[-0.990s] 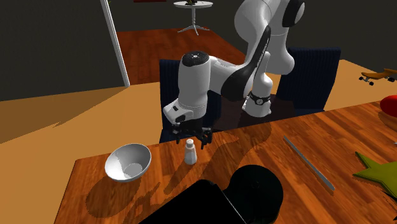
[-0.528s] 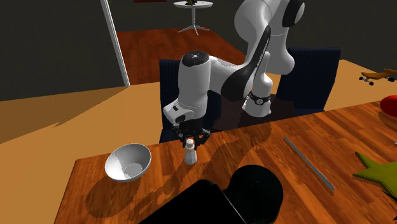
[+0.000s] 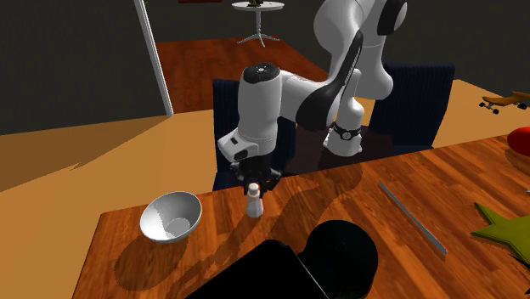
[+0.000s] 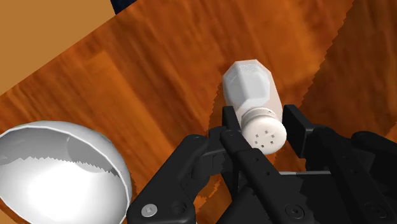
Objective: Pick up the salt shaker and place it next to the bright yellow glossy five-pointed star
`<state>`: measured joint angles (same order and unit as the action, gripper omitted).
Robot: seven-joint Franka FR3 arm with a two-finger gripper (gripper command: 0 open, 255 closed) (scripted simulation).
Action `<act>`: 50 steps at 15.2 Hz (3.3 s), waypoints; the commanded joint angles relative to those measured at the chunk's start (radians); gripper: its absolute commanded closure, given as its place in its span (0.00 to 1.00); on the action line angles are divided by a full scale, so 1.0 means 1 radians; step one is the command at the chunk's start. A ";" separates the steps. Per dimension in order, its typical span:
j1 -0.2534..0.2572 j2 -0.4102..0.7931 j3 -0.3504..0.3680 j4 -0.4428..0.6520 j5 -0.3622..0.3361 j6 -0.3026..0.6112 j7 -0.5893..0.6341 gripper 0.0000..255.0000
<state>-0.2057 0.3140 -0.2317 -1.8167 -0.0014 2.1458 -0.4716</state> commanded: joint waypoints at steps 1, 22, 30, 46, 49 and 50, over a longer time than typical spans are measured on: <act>-0.001 -0.011 -0.002 0.012 -0.002 -0.023 -0.002 1.00; 0.002 -0.079 -0.007 0.205 -0.016 -0.282 -0.006 1.00; 0.000 -0.080 -0.009 0.311 -0.016 -0.389 -0.011 1.00; 0.161 -0.452 0.124 -0.122 -0.092 -0.343 0.295 1.00; 0.189 -0.509 0.164 -0.182 -0.090 -0.346 0.363 1.00; 0.199 -0.526 0.178 -0.199 -0.088 -0.347 0.385 1.00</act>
<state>-0.0170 -0.1919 -0.0684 -1.9951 -0.0905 1.8006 -0.1113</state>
